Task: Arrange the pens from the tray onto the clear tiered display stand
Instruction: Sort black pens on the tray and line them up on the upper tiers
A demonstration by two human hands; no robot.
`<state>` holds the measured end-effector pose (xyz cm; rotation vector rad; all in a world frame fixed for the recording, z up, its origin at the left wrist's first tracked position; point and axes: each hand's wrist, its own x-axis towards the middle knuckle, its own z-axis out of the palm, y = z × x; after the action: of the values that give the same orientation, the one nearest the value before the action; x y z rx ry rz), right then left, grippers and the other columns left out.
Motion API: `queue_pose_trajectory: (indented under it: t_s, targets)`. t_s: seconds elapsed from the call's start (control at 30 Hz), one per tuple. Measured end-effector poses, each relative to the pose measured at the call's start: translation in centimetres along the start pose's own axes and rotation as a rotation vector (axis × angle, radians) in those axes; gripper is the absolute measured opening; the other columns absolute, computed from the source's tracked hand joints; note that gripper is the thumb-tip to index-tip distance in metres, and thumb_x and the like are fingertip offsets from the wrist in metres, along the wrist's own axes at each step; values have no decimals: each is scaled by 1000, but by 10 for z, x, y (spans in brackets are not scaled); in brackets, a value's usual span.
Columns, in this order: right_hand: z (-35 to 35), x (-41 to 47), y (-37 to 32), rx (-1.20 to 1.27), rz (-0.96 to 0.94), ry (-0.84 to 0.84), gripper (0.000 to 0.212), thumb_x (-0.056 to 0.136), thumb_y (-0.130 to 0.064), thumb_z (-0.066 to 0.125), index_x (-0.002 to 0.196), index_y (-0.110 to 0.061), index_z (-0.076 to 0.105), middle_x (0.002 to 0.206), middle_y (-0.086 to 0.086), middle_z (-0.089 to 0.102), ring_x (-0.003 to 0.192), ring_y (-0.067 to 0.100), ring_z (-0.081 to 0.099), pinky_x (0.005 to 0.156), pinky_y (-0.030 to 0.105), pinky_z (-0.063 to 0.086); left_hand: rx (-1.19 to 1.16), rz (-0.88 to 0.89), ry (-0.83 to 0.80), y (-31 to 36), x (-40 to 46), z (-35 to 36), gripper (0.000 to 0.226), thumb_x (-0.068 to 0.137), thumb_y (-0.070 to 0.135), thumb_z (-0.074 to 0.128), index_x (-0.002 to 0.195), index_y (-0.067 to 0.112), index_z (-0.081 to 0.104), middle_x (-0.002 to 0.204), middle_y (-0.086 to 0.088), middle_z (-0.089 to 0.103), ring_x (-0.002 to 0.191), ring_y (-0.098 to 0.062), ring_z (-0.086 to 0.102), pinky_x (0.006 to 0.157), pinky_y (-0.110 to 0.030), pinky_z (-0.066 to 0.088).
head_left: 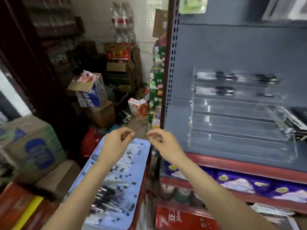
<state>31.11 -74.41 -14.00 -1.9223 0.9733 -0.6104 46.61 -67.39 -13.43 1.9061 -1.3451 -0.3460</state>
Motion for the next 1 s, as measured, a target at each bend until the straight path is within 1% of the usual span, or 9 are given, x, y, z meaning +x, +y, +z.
queue_pose_trajectory:
  t_s: [0.07, 0.2, 0.27, 0.43, 0.53, 0.6, 0.73, 0.9, 1.0]
  targets:
    - [44, 1, 2, -47, 42, -97, 25, 96, -11, 48, 119, -11, 59, 119, 6, 61, 104, 16, 58, 74, 19, 44, 27, -75, -14, -50, -14, -16, 13, 91, 20, 58, 94, 14, 69, 77, -2, 68, 79, -18, 64, 68, -27, 44]
    - [108, 13, 23, -165, 176, -261, 36, 99, -12, 44, 135, -10, 46, 141, 7, 46, 126, 23, 47, 104, 35, 39, 143, -219, -97, -132, -29, -23, 16, 90, 16, 58, 99, 9, 69, 95, -12, 71, 94, -26, 66, 75, -27, 42]
    - [130, 22, 38, -232, 217, -296, 43, 99, -16, 44, 142, -12, 37, 147, 9, 39, 130, 26, 44, 108, 38, 35, 176, -215, -151, -159, -28, -18, 22, 91, 10, 55, 110, 5, 65, 112, -15, 67, 105, -29, 62, 85, -28, 43]
    - [172, 44, 70, -385, 217, -432, 53, 101, -20, 42, 149, -19, 21, 157, 5, 16, 144, 25, 18, 116, 40, 23, 436, -105, -410, -207, -23, -4, 51, 97, 25, 44, 146, 17, 28, 155, -3, 23, 140, -21, 26, 107, -33, 31]
    - [191, 53, 79, -458, 176, -393, 50, 99, -22, 45, 146, -18, 29, 151, 5, 27, 139, 25, 24, 109, 42, 33, 578, -112, -520, -224, -21, 0, 59, 100, 32, 36, 150, 22, 7, 158, 1, -3, 146, -18, 5, 112, -38, 24]
    - [202, 59, 77, -531, 144, -317, 46, 98, -26, 48, 141, -16, 37, 138, 8, 39, 132, 24, 32, 99, 40, 42, 605, -127, -565, -230, -19, 2, 58, 101, 33, 33, 150, 24, 4, 158, 2, -8, 146, -18, 0, 114, -41, 17]
    - [219, 72, 72, -604, 142, -281, 37, 96, -28, 51, 129, -13, 46, 126, 9, 45, 121, 25, 41, 86, 38, 45, 616, -138, -574, -239, -15, 7, 55, 100, 36, 32, 149, 28, 8, 158, 4, -5, 146, -17, 1, 115, -46, 12]
    - [225, 81, 71, -580, 190, -266, 26, 95, -22, 52, 117, -8, 51, 120, 12, 49, 106, 29, 50, 74, 36, 43, 450, -154, -511, -250, -12, 12, 53, 99, 30, 38, 148, 24, 19, 158, 0, 8, 144, -19, 14, 115, -35, 21]
    - [223, 85, 70, -577, 192, -292, 20, 96, -20, 52, 107, -4, 55, 107, 14, 54, 88, 29, 54, 66, 33, 40, 342, -171, -470, -254, -9, 16, 50, 98, 24, 41, 146, 22, 27, 157, -1, 14, 141, -22, 25, 111, -36, 31]
